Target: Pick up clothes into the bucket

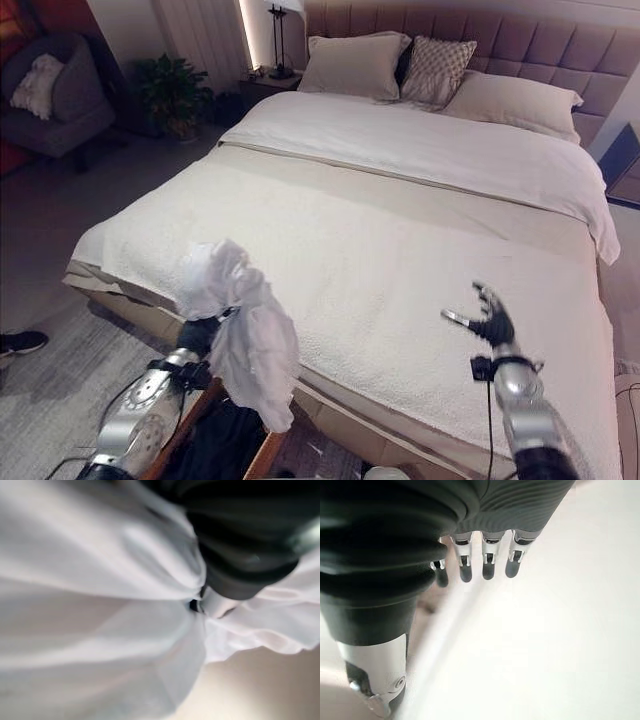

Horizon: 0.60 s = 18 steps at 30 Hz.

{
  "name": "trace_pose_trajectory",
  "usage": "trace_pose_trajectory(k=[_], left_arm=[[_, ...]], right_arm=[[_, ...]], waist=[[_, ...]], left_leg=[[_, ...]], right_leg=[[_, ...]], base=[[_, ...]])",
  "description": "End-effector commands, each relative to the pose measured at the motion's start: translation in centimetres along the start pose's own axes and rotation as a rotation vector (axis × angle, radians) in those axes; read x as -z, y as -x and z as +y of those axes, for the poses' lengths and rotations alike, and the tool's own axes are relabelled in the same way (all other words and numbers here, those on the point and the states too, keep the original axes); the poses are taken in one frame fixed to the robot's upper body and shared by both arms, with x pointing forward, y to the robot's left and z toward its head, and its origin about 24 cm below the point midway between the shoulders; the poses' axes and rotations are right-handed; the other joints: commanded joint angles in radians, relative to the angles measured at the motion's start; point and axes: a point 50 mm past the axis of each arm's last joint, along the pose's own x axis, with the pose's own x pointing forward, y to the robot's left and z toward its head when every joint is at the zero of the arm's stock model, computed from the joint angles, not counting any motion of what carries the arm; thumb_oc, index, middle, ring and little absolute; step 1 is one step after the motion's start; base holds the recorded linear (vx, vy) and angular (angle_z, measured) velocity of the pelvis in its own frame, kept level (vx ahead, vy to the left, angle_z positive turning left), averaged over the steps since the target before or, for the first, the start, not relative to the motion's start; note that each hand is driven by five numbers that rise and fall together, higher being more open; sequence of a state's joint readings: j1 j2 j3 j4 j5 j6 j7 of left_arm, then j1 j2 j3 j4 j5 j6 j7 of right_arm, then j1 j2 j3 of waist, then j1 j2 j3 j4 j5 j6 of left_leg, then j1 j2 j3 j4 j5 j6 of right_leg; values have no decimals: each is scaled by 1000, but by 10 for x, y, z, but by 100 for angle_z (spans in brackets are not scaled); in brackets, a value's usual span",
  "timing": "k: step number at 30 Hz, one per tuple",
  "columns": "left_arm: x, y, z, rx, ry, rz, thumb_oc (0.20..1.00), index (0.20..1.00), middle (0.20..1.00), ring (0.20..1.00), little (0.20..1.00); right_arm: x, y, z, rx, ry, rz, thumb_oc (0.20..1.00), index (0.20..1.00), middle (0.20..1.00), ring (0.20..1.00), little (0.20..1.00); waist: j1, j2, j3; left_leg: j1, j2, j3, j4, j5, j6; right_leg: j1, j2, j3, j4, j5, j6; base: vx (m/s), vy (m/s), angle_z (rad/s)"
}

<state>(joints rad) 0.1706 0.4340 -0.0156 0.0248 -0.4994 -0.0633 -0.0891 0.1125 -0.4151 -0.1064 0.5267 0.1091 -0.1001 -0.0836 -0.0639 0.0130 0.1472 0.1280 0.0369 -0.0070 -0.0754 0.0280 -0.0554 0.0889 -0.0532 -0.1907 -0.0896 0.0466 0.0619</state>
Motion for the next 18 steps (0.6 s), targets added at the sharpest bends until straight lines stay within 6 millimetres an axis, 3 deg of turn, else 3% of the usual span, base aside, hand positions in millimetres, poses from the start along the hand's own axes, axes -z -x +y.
trace_pose_trajectory(k=[1, 2, 3, 4, 10, 15, 18], left_arm=[[-59, 10, 17, -69, -89, -307, 200, 200, 200, 200, 200], [-62, 15, 20, -86, -82, -324, 200, 200, 200, 200, 200], [-62, 15, 20, -87, -83, -323, 200, 200, 200, 200, 200], [-72, 25, 26, -121, -76, -379, 200, 200, 200, 200, 200], [-97, 44, 36, -201, 8, -542, 200, 200, 200, 200, 200], [-110, 47, 39, -255, 7, -631, 200, 200, 200, 200, 200], [-112, 47, 39, -270, -25, -638, 200, 200, 200, 200, 200]], right_arm=[[6, 0, -1, 16, 2, 14, 1000, 1000, 1000, 1000, 1000], [19, 5, 0, 8, 14, 65, 1000, 1000, 1000, 1000, 1000], [20, 5, 0, 6, 15, 65, 1000, 1000, 1000, 1000, 1000], [56, 21, 5, -25, 59, 213, 1000, 1000, 1000, 1000, 1000], [113, 57, 14, -175, 282, 451, 1000, 1000, 1000, 1000, 1000], [127, 67, 23, -258, 351, 513, 1000, 1000, 1000, 1000, 1000], [120, 61, 27, -264, 346, 478, 1000, 1000, 1000, 1000, 1000]], waist=[[1, -68, -50], [0, -69, -47], [-1, -69, -48], [3, -69, -40], [10, -70, -21], [17, -71, -7], [21, -70, 4]], left_leg=[[-73, -24, -37, 126, -95, 2], [-76, -24, -38, 127, -95, 1], [-76, -24, -37, 127, -95, 1], [-81, -23, -37, 130, -95, -1], [-94, -25, -43, 138, -93, -5], [-103, -28, -47, 144, -92, -6], [-110, -31, -50, 152, -93, -5]], right_leg=[[-7, -85, 56, 111, -94, 70], [-11, -85, 57, 111, -94, 69], [-11, -85, 57, 112, -94, 69], [-15, -85, 55, 114, -93, 70], [-25, -88, 54, 118, -89, 71], [-28, -93, 50, 121, -90, 72], [-32, -96, 51, 125, -89, 72]], base=[[-34, 6, 0], [0, 0, 0], [0, 0, 0], [0, 0, 0], [-6, 0, 0], [0, 0, 0], [-39, 10, 0]])
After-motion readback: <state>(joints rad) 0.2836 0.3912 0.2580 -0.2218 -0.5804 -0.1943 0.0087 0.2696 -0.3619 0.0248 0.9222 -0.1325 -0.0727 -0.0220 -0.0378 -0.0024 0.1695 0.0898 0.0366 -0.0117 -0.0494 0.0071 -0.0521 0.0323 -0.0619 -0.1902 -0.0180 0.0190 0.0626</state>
